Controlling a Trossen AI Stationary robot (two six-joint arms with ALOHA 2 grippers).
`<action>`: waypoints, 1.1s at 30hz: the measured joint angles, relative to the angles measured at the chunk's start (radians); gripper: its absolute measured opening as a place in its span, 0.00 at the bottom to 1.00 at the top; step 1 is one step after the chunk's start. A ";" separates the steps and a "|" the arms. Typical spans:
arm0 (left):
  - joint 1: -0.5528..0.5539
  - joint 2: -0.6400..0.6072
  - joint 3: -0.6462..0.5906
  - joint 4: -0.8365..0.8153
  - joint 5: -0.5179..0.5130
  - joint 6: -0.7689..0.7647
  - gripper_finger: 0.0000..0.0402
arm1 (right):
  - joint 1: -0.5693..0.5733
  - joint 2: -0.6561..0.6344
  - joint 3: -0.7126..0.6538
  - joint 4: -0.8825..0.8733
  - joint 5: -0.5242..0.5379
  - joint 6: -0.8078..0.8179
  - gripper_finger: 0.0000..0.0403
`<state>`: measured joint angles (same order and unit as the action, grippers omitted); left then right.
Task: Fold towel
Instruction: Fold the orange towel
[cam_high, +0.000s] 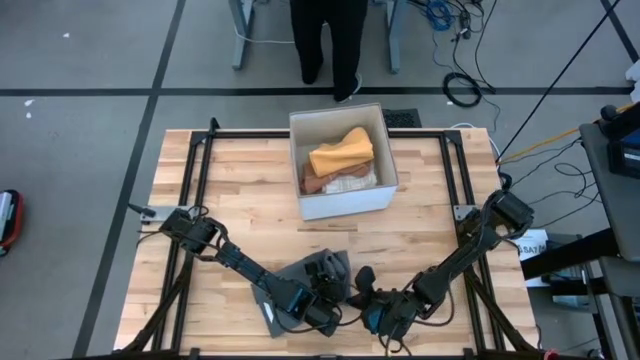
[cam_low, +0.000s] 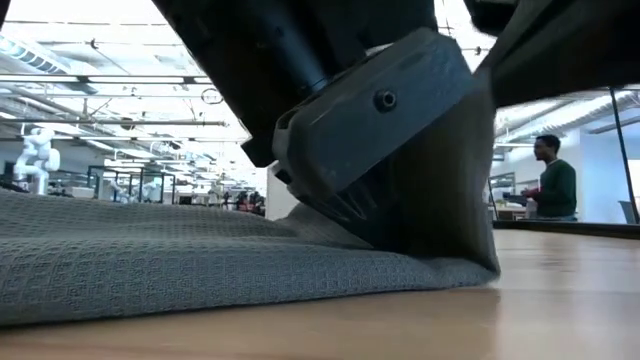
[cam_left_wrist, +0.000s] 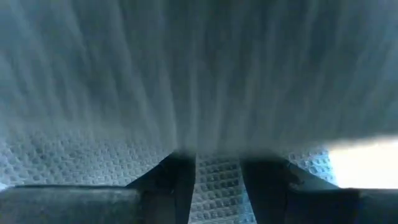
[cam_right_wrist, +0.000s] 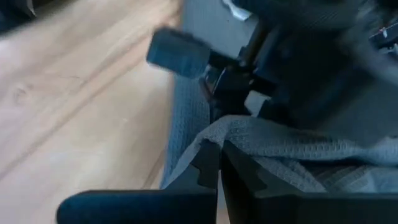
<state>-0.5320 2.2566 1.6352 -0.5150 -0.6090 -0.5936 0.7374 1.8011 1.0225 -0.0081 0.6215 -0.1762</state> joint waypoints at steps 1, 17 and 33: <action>-0.001 0.000 0.000 0.004 -0.001 0.001 0.33 | -0.005 0.019 0.000 0.016 0.000 -0.006 0.00; -0.020 0.001 0.151 -0.222 0.095 -0.008 0.33 | -0.024 0.078 0.000 0.107 0.002 -0.071 0.00; -0.150 0.001 0.219 -0.638 0.079 -0.287 0.33 | -0.027 0.077 -0.001 0.125 -0.052 -0.080 0.00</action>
<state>-0.6821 2.2574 1.8538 -1.1534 -0.5304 -0.8803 0.7102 1.8778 1.0214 0.1170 0.5691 -0.2563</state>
